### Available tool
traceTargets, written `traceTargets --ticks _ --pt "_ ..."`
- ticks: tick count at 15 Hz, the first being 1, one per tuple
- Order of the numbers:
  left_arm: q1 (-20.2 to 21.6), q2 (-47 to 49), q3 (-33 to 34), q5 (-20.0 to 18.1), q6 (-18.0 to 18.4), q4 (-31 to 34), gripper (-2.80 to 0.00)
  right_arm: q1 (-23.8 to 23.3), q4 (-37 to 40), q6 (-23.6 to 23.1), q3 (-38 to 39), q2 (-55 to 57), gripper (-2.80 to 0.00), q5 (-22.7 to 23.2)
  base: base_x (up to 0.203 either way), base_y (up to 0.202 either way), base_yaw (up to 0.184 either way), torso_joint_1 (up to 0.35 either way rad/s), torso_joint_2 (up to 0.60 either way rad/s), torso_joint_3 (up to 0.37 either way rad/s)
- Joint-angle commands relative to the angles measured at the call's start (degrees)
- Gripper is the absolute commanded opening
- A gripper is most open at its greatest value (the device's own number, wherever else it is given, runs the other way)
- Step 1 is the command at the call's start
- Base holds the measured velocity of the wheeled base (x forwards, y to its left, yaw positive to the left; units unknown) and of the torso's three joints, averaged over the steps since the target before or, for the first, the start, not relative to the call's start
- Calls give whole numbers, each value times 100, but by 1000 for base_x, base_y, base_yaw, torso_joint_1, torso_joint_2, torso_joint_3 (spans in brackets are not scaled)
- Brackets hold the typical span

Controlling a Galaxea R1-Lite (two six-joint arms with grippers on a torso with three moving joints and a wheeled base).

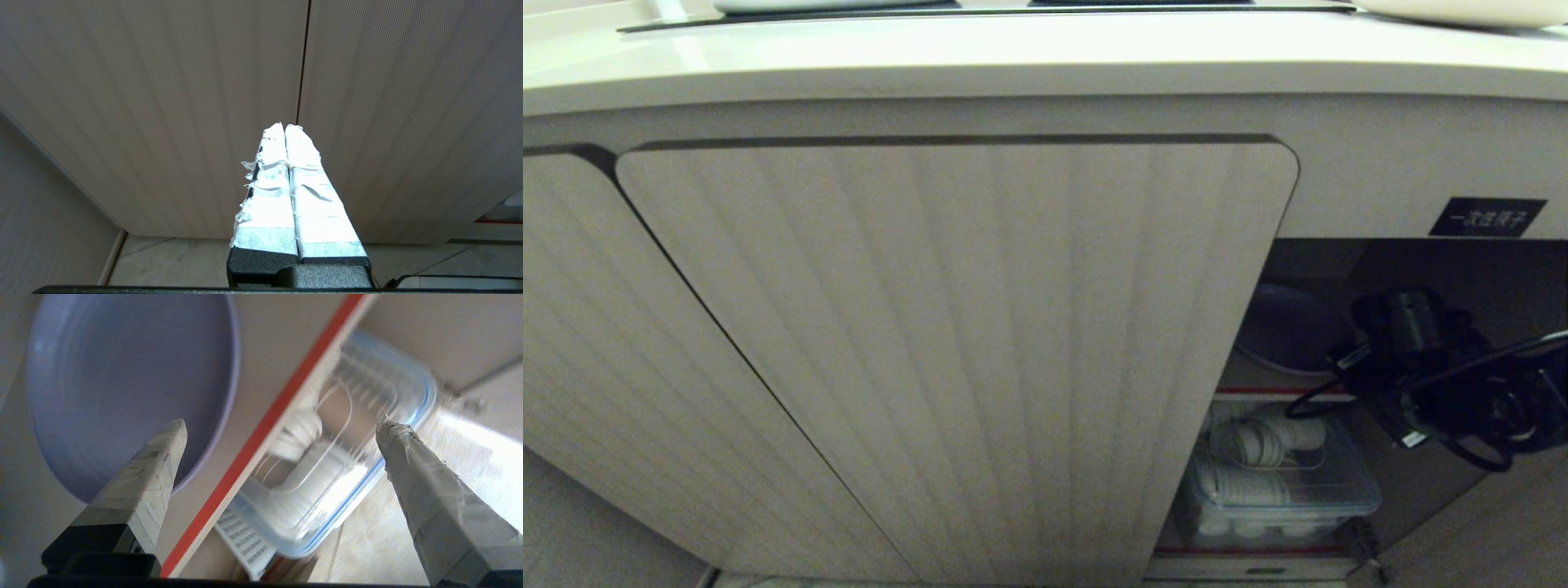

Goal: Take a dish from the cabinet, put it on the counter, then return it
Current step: Put it back into the cabinet

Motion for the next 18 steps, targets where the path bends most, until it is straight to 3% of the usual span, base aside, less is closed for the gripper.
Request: traceTargets --ticks 1,5,10,18 --pt "0 -2 0 2 -3 0 -280 7 -282 -344 205 -136 0 -57 0 0 0 0 0 0" --pt "0 -2 0 2 -3 0 -280 6 -1248 -1362 898 -301 0 -76 0 0 0 0 0 0" --pt "0 -2 0 2 -3 0 -280 7 -2756 -3057 1724 -548 0 -70 0 0 0 0 0 0" --pt "0 -2 0 11 -3 0 -280 33 -4080 -5458 2468 -891 0 217 0 0 0 0 0 0"
